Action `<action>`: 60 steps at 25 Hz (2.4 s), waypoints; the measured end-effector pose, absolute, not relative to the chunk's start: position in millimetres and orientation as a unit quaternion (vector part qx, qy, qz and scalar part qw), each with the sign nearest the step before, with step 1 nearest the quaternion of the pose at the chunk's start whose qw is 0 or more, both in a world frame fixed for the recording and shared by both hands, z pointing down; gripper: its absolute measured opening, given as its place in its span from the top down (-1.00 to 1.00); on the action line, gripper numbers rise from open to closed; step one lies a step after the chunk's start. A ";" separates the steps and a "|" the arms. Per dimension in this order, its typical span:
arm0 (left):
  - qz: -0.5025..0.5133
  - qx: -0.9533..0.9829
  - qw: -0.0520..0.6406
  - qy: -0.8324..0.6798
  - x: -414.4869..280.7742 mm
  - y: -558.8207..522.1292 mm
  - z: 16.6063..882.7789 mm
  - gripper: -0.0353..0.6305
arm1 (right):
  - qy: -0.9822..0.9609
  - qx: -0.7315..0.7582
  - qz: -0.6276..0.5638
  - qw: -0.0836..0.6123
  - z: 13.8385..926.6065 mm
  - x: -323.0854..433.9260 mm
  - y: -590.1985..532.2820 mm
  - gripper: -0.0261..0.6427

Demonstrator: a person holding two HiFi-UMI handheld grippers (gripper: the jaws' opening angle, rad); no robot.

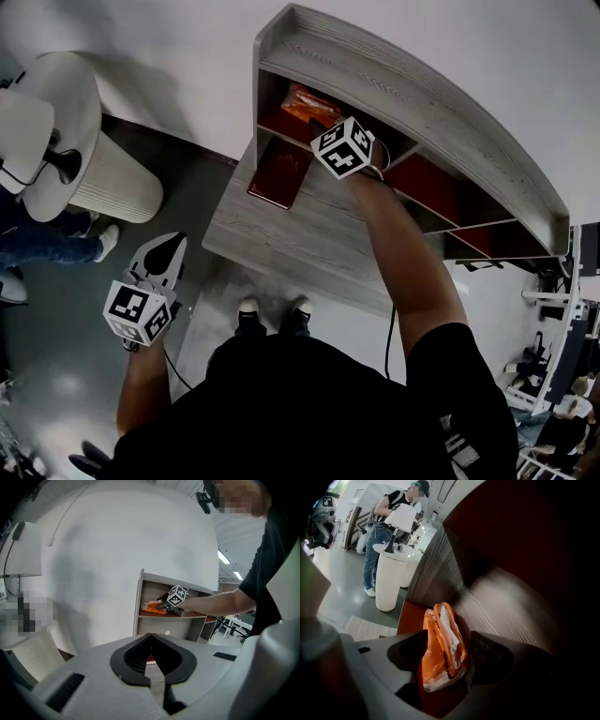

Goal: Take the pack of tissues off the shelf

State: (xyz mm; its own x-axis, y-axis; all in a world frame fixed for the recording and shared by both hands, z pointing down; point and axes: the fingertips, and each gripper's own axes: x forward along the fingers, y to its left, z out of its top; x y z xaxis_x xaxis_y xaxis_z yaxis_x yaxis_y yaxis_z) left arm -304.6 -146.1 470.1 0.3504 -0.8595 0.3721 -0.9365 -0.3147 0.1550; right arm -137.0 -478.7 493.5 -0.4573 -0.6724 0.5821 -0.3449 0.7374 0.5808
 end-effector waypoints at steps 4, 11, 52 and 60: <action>0.110 0.801 0.177 -0.561 -305.9 -146.4 471.3 0.84 | -0.831 0.297 -0.189 0.430 497.3 -141.0 -481.6 0.11; 0.113 0.798 0.186 -0.562 -308.0 -146.5 476.2 0.84 | -0.832 0.292 -0.188 0.432 499.3 -143.2 -485.0 0.11; 0.125 0.809 0.194 -0.541 -291.4 -128.7 476.3 0.84 | -0.813 0.303 -0.216 0.447 493.3 -118.3 -464.5 0.82; 0.122 0.816 0.180 -0.535 -286.9 -120.2 463.6 0.84 | -0.821 0.306 -0.210 0.433 479.1 -111.9 -436.9 0.82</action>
